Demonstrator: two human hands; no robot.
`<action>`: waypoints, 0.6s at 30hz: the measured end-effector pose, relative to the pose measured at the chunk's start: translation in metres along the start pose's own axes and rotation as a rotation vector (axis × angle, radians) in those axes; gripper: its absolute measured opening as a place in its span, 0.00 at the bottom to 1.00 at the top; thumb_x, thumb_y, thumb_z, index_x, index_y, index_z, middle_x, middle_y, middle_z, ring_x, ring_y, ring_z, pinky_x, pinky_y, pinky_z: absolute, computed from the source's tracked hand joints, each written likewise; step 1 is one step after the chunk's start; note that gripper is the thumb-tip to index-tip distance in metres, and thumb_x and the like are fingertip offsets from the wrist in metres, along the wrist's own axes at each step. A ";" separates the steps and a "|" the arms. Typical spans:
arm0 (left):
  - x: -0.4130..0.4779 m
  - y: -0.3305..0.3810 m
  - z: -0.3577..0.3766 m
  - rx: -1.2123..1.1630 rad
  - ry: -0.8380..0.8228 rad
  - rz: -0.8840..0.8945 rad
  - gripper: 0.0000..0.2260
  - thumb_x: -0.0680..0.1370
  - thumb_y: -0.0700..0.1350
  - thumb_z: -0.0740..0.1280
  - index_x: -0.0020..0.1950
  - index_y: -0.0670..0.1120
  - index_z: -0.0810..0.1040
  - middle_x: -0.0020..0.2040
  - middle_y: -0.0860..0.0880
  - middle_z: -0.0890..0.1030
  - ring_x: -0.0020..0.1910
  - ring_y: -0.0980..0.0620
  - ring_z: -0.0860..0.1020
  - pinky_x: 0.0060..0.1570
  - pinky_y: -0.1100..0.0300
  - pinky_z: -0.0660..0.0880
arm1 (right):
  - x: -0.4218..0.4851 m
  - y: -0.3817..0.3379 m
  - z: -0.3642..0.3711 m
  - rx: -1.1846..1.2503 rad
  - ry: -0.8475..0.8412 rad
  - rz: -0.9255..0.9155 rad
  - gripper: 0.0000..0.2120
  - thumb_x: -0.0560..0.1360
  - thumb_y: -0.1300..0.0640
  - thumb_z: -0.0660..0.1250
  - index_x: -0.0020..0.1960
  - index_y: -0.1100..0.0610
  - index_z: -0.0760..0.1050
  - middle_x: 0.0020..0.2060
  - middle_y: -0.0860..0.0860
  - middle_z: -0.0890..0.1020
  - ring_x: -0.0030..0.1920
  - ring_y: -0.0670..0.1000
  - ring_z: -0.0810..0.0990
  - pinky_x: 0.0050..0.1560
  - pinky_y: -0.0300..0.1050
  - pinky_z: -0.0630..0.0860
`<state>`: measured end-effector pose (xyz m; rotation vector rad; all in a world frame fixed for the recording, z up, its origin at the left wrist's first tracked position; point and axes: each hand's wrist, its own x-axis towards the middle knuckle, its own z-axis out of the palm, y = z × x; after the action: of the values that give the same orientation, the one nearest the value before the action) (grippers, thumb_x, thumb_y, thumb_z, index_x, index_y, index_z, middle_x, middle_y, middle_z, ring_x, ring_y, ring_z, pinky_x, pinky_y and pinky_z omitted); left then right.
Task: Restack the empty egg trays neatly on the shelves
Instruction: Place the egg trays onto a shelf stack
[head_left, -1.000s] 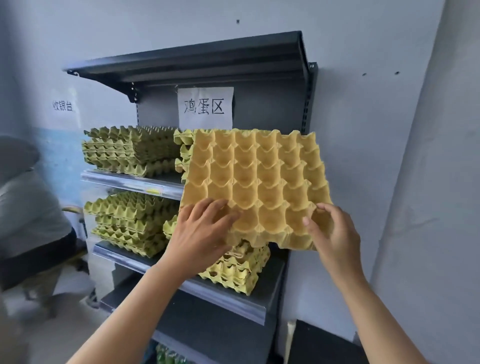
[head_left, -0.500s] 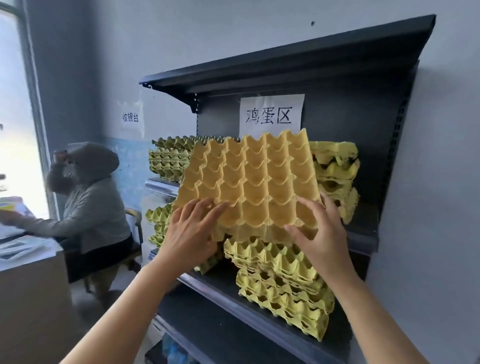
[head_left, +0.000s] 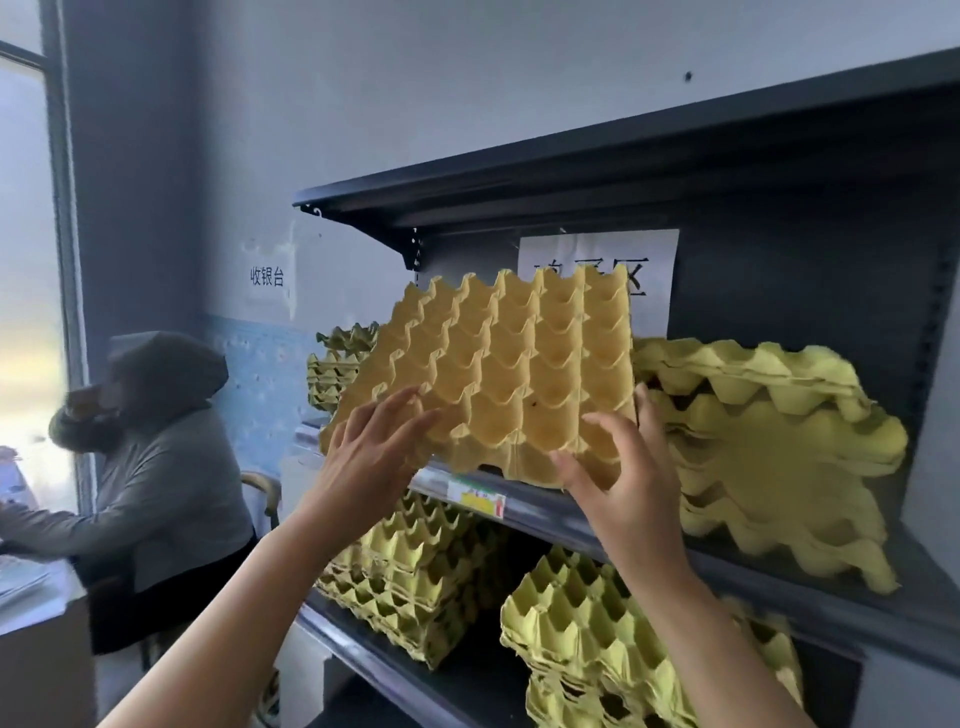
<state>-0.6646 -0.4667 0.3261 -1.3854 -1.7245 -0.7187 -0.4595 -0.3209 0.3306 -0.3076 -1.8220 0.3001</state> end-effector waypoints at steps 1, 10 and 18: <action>0.003 -0.012 0.003 -0.003 0.021 0.021 0.34 0.68 0.35 0.74 0.68 0.55 0.66 0.69 0.43 0.69 0.61 0.38 0.68 0.51 0.38 0.71 | 0.003 0.001 0.011 -0.009 0.012 -0.008 0.24 0.70 0.39 0.69 0.56 0.57 0.76 0.73 0.63 0.61 0.74 0.54 0.55 0.67 0.50 0.61; 0.042 -0.133 0.037 -0.080 0.185 0.175 0.27 0.67 0.35 0.74 0.64 0.47 0.73 0.64 0.47 0.76 0.56 0.49 0.71 0.58 0.53 0.63 | 0.035 -0.015 0.118 -0.115 0.109 0.042 0.25 0.70 0.37 0.62 0.54 0.57 0.77 0.72 0.64 0.63 0.75 0.54 0.55 0.67 0.48 0.59; 0.085 -0.221 0.067 -0.078 0.189 0.236 0.29 0.65 0.34 0.77 0.62 0.50 0.72 0.62 0.45 0.77 0.49 0.43 0.79 0.56 0.44 0.71 | 0.075 -0.025 0.187 -0.155 0.124 0.069 0.24 0.71 0.38 0.67 0.54 0.58 0.77 0.73 0.63 0.62 0.76 0.50 0.53 0.69 0.39 0.54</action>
<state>-0.9015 -0.4210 0.3740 -1.4935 -1.3722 -0.7644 -0.6606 -0.3257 0.3574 -0.4874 -1.7177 0.1838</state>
